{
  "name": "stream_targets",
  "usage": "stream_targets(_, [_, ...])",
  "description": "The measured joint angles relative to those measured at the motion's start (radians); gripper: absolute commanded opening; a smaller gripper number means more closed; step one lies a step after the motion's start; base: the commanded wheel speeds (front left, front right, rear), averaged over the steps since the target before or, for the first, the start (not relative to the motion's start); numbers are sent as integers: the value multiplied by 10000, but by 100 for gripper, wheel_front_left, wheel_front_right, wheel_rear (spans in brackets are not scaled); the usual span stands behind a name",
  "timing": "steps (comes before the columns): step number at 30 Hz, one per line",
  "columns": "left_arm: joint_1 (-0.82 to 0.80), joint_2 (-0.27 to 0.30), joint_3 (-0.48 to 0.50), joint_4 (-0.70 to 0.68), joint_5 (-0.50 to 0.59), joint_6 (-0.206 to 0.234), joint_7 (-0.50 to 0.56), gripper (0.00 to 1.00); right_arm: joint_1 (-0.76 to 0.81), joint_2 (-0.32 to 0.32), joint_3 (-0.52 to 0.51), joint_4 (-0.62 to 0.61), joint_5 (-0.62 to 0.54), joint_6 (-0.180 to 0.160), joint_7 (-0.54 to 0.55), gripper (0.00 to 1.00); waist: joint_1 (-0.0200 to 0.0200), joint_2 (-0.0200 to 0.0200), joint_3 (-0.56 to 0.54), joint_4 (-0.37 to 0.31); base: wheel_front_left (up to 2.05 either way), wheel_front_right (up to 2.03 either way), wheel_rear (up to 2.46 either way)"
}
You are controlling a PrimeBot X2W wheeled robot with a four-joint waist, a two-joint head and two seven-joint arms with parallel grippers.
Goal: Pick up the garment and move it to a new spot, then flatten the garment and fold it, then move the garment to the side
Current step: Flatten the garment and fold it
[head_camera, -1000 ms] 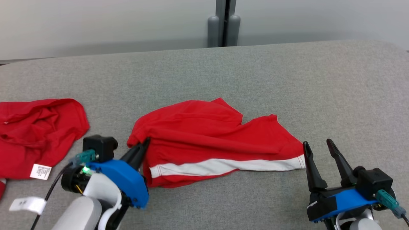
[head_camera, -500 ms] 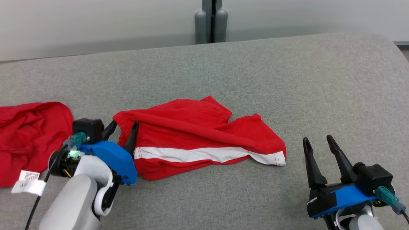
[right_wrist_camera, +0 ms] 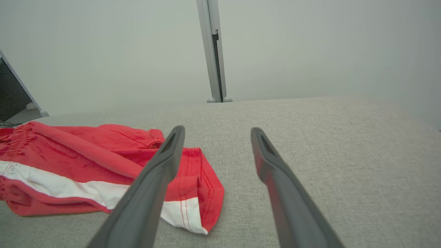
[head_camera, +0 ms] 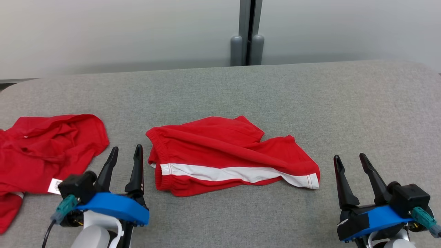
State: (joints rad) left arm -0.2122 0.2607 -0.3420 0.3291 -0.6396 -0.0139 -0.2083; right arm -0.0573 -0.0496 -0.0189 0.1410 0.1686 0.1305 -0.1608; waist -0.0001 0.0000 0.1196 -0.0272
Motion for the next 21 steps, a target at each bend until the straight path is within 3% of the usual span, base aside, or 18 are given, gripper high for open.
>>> stream_targets(5, [428, -65, 255, -251, 445, -134, -491, 100, 50, 0, -94, -71, -2, 0, 69, 100, 0, 0, -157, 123, 0, 0, 0])
stream_targets(21, [1929, -389, 1618, -945, 2288, -491, -535, 100, 501, 0, -443, -8, 38, 0, 142, 100, 0, 0, -607, 229, 0, 0, 0])
